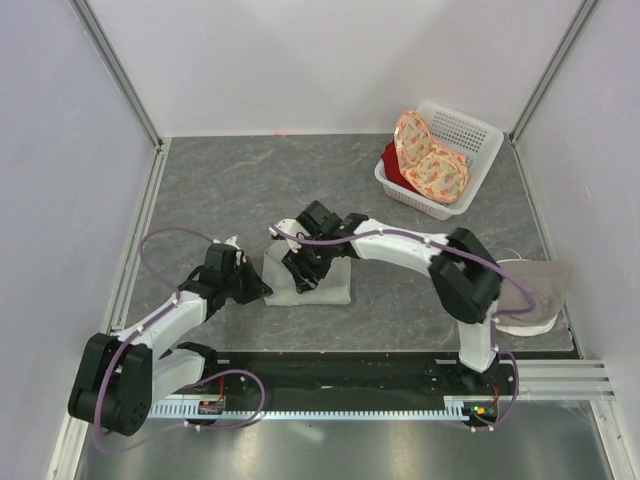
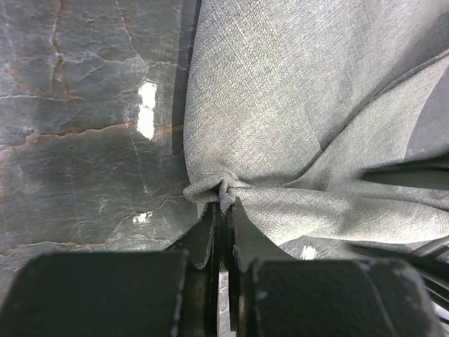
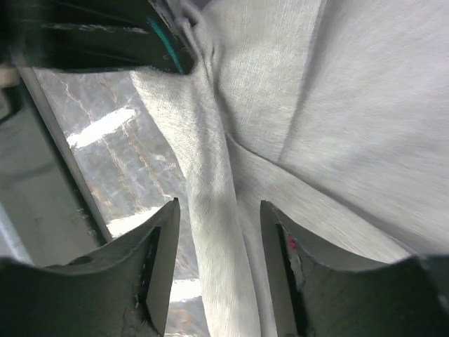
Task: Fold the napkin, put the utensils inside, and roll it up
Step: Roll the napkin with the utensil
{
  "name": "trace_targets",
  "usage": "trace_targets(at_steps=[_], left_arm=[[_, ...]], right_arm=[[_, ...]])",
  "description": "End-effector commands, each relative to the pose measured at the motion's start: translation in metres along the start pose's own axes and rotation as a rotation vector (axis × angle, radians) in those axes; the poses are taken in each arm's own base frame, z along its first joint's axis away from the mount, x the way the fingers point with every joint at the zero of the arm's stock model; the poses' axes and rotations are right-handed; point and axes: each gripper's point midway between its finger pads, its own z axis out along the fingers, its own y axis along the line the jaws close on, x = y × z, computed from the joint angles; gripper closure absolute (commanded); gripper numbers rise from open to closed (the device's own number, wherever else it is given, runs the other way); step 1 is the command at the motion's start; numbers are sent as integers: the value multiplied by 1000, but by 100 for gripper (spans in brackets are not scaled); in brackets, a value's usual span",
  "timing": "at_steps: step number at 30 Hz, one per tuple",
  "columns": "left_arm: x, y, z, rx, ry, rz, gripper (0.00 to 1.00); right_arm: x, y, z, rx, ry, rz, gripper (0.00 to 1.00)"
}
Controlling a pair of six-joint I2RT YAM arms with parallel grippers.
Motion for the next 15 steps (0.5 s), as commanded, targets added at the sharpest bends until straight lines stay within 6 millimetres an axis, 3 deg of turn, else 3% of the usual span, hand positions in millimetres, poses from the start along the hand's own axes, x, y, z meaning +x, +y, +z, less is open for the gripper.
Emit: trace_targets(at_steps=[1, 2, 3, 4, 6, 7, 9, 15], left_arm=[[-10, 0, -3, -49, 11, 55, 98], [-9, 0, -2, -45, 19, 55, 98], [-9, -2, -2, -42, 25, 50, 98], [-9, -3, -3, -39, 31, 49, 98], [-9, -4, -3, -39, 44, 49, 98], [-9, -5, -2, -39, 46, 50, 98], [-8, -4, -2, -44, 57, 46, 98], [-10, -9, -2, -36, 66, 56, 98]], right_arm=[[-41, 14, -54, 277, -216, -309, 39], [-40, 10, -59, 353, -228, -366, 38], [-27, 13, -60, 372, -226, -405, 37], [-30, 24, -57, 378, -256, -456, 37], [-13, 19, -56, 458, -235, -520, 36], [-13, 27, -51, 470, -255, -556, 36], [0, 22, -45, 517, -221, -601, 36], [13, 13, -24, 567, -172, -662, 36]])
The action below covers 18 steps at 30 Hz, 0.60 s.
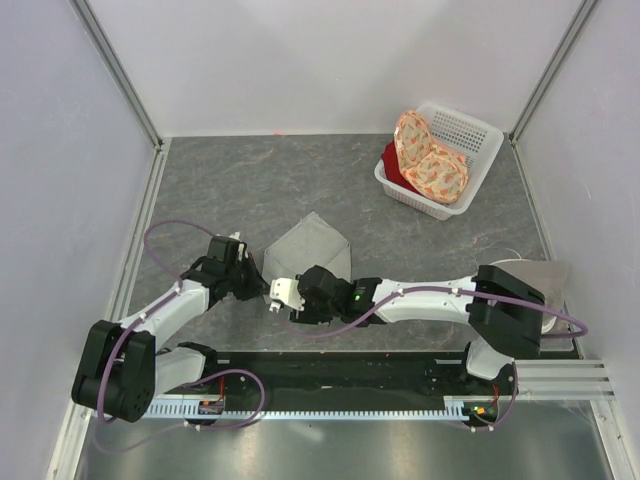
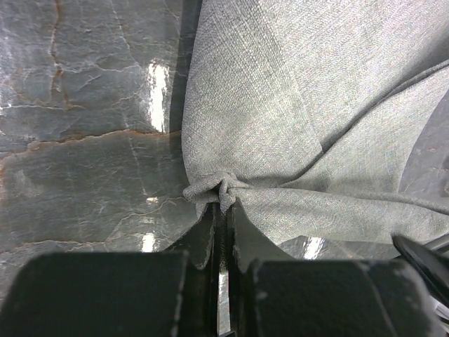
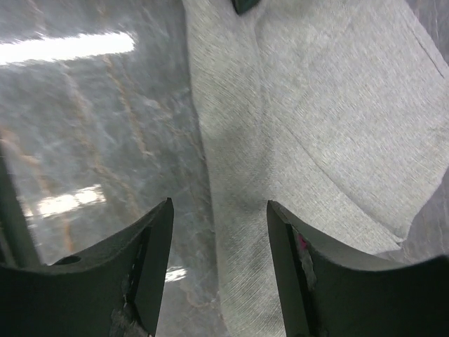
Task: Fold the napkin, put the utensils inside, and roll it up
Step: Roll the napkin with the utensil
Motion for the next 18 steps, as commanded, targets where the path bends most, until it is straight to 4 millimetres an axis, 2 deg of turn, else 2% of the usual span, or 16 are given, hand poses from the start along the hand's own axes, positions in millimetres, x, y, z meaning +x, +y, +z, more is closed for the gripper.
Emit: trace_targets(at_steps=[1, 12, 17, 18], left_arm=[[-6, -7, -3, 12, 2, 51, 98], [-9, -10, -3, 23, 3, 61, 98], [-8, -10, -3, 22, 7, 62, 98], [-8, -11, -3, 25, 8, 61, 98]], right_arm=[[-4, -24, 12, 135, -15, -72, 36], [11, -18, 36, 106, 35, -149, 36], [15, -18, 45, 66, 50, -129, 39], [21, -16, 48, 40, 70, -123, 41]])
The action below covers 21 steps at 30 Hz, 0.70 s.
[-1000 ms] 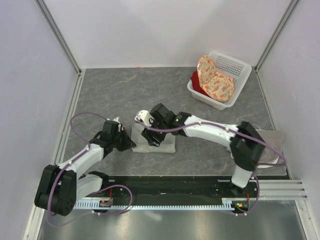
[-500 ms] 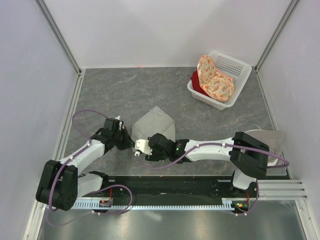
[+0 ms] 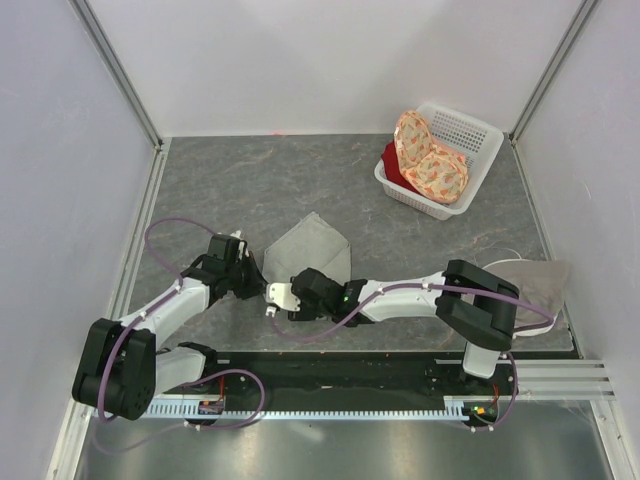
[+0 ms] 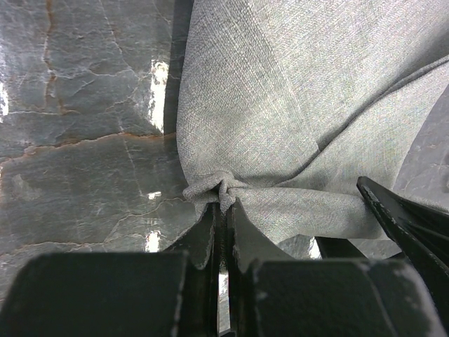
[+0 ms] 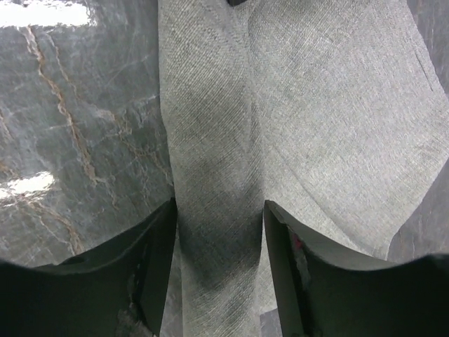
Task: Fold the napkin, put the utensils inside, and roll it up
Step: Roll the napkin with the utensil
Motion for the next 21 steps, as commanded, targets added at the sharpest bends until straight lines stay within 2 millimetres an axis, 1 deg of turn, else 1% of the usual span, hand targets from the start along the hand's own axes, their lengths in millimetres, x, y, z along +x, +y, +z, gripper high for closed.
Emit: trace_targets(at_steps=[1, 2, 3, 5, 6, 7, 8, 9, 10, 11, 12, 13, 14, 15, 16, 17, 18, 19, 21], left_arm=[[-7, -9, -2, 29, -3, 46, 98], [-7, -13, -3, 51, -2, 52, 98], [-7, -14, -3, 59, -2, 52, 98], [-7, -18, -4, 76, -2, 58, 98], [-9, -19, -5, 79, -10, 62, 95], [-10, -19, -6, 80, -17, 65, 90], [-12, -19, -7, 78, -32, 69, 73], [-14, -21, -11, 82, -49, 70, 61], [-16, -20, -14, 75, -63, 70, 50], [-19, -16, -15, 52, -83, 63, 35], [-17, -12, -18, 30, -86, 57, 31], [-21, -13, -24, 31, -115, 55, 25], [-23, -10, -26, 12, -135, 46, 24], [-21, -6, -29, -3, -138, 42, 23], [-24, -7, -34, -3, -160, 37, 22], [-23, -3, -35, -17, -169, 34, 21], [-22, -2, -37, -24, -171, 32, 21], [-24, -3, -41, -20, -192, 30, 20], [-19, -1, -41, -13, -190, 25, 20]], right_arm=[[1, 0, 11, -54, 10, 13, 41], [0, 1, 13, -70, 13, 19, 43], [5, 9, 14, -119, 28, 34, 45], [5, 15, 15, -171, 34, 64, 50], [9, 24, 15, -225, 48, 82, 56], [10, 31, 15, -264, 53, 116, 59], [9, 32, 14, -282, 53, 139, 65], [13, 36, 12, -313, 66, 163, 67], [10, 43, 10, -362, 57, 203, 69], [9, 47, 8, -397, 54, 224, 71], [13, 49, 5, -428, 72, 255, 71], [11, 56, 1, -481, 68, 291, 72], [9, 57, 1, -502, 73, 311, 74], [15, 59, -2, -529, 106, 337, 74], [8, 58, -4, -559, 97, 358, 75], [15, 62, -5, -586, 142, 388, 77], [15, 64, -7, -605, 154, 402, 77], [11, 64, -7, -634, 151, 419, 78], [10, 64, -10, -668, 159, 471, 79]])
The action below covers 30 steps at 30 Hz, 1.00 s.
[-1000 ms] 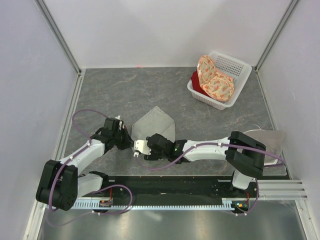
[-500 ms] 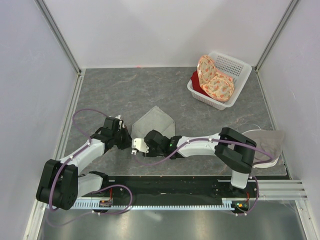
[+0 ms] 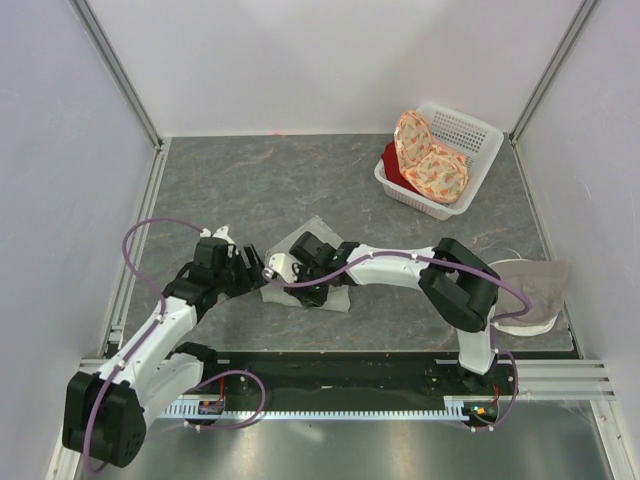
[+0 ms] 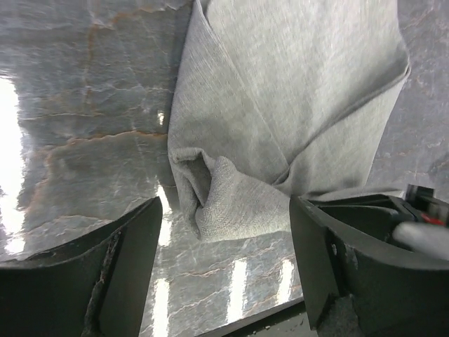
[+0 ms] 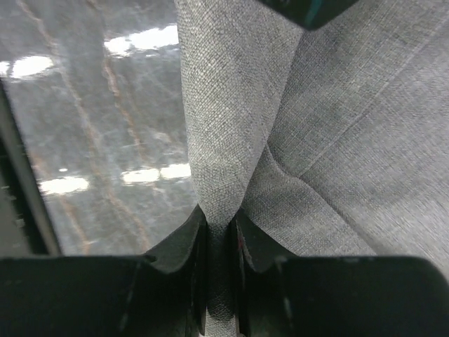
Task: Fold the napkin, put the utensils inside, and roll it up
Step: Roll the napkin with the utensil
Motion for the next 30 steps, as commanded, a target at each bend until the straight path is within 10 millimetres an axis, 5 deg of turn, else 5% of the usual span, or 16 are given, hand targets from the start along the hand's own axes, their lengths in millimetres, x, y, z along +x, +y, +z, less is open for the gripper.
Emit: trace_targets(at_steps=[1, 9, 25, 30], left_arm=[[3, 6, -6, -23, -19, -26, 20], [17, 2, -5, 35, 6, -37, 22], [21, 12, 19, 29, 1, -28, 29], [21, 14, 26, 28, 2, -28, 40]], right_arm=[[29, 40, 1, -229, 131, 186, 79], [8, 47, -11, -494, 79, 394, 78], [21, 39, 4, -693, 71, 550, 79], [22, 37, 5, -693, 71, 558, 78]])
